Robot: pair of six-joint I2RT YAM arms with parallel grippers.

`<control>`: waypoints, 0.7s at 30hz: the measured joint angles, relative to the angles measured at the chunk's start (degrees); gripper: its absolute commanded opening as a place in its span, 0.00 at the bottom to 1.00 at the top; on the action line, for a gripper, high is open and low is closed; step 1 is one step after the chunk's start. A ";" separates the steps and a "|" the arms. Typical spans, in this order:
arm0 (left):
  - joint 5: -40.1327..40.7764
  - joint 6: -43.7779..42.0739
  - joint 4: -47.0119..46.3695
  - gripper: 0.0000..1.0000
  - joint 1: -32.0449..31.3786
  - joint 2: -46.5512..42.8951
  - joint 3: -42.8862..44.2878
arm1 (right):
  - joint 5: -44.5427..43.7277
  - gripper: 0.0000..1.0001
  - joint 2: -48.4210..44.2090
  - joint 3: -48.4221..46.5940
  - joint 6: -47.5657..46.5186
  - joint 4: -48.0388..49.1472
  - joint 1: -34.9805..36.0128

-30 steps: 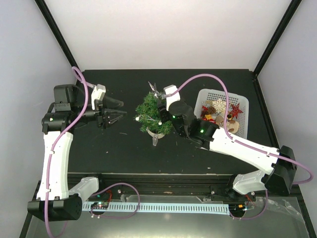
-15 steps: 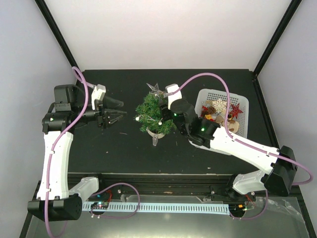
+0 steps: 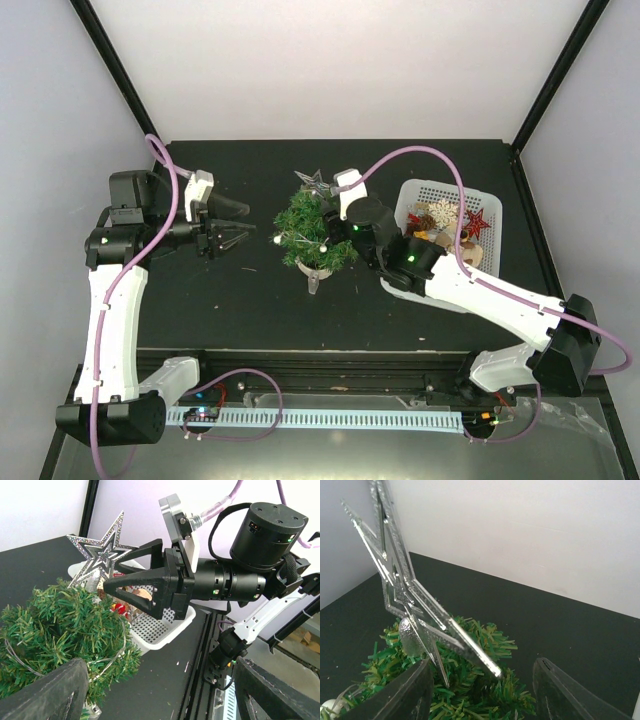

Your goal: Decorate the small christmas tree

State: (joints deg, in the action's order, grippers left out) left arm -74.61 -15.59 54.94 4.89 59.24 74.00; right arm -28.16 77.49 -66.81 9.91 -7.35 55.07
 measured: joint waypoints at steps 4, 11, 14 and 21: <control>0.00 0.00 -0.07 0.80 0.00 0.00 0.00 | 1.46 0.62 -0.33 0.00 -0.22 -1.07 0.00; -0.07 0.00 -0.15 0.80 0.00 0.02 0.00 | 2.40 0.71 -2.56 0.00 -0.85 -2.08 0.00; -0.07 0.00 -0.15 0.80 0.00 0.02 0.00 | 2.58 0.71 -3.37 -0.02 -1.07 -2.10 0.00; -0.09 -0.02 -0.17 0.80 0.00 0.02 0.00 | 3.52 0.71 -3.98 -2.10 -2.80 -2.19 0.00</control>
State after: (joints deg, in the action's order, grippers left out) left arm -74.70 -15.62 54.76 4.89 59.27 74.00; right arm -24.64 73.52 -68.90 7.11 -9.54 55.07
